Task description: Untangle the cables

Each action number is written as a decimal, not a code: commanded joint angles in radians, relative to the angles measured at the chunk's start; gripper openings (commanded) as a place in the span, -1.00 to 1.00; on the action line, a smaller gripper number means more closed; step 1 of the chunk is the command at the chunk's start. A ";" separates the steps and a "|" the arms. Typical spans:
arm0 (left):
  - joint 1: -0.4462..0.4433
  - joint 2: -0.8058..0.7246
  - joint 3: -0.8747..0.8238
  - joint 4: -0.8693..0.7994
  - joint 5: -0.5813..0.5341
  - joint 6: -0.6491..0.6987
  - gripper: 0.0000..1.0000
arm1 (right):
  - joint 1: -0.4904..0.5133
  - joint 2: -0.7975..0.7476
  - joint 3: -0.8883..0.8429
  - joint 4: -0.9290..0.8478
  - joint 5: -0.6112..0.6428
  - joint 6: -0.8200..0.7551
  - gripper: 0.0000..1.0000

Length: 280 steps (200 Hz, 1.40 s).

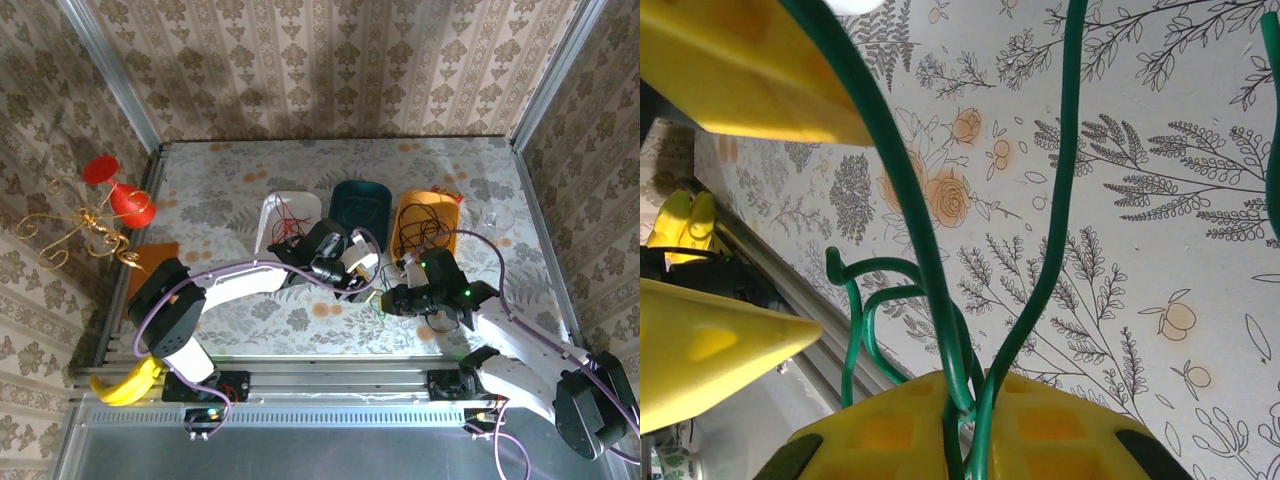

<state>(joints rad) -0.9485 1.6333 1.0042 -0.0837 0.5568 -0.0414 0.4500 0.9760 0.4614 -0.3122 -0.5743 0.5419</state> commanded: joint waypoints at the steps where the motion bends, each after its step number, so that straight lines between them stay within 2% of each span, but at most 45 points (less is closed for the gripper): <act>1: 0.002 0.020 0.025 -0.033 0.051 0.027 -0.06 | 0.004 -0.014 0.030 0.009 -0.034 -0.011 -0.69; 22: 0.002 0.035 0.022 -0.025 0.064 0.018 -0.07 | 0.004 -0.012 0.031 0.010 -0.033 -0.011 -0.69; 32: 0.002 0.043 0.019 -0.013 0.062 0.014 -0.16 | 0.004 -0.011 0.031 0.011 -0.036 -0.011 -0.69; 42: 0.001 0.051 0.016 0.005 0.059 0.008 -0.33 | 0.004 -0.010 0.031 0.013 -0.038 -0.011 -0.69; 69: 0.002 0.069 0.009 0.062 0.023 -0.020 -1.00 | 0.004 -0.005 0.031 0.009 -0.038 -0.011 -0.68; 89: 0.006 0.059 -0.026 0.127 -0.067 -0.049 -1.00 | 0.003 -0.011 0.034 -0.015 -0.002 -0.012 -0.60; 102: 0.015 0.043 -0.059 0.163 -0.112 -0.068 -1.00 | -0.002 -0.024 0.033 -0.045 0.054 -0.014 -0.47; 129: 0.019 0.013 -0.101 0.169 -0.133 -0.078 -1.00 | -0.042 -0.067 0.008 -0.064 0.113 -0.001 -0.28; 169: 0.001 -0.007 -0.135 0.168 -0.132 -0.086 -1.00 | -0.056 -0.050 -0.001 -0.031 0.064 0.001 -0.33; 235: -0.011 -0.006 -0.139 0.187 -0.147 -0.094 -1.00 | -0.048 0.095 0.014 0.014 0.010 -0.002 -0.22; 280: -0.012 -0.007 -0.140 0.193 -0.138 -0.096 -1.00 | -0.028 0.173 0.035 0.039 0.017 -0.015 -0.30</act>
<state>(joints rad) -0.9550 1.6600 0.8703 0.0841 0.4175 -0.1211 0.4110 1.1263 0.4629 -0.3008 -0.5320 0.5461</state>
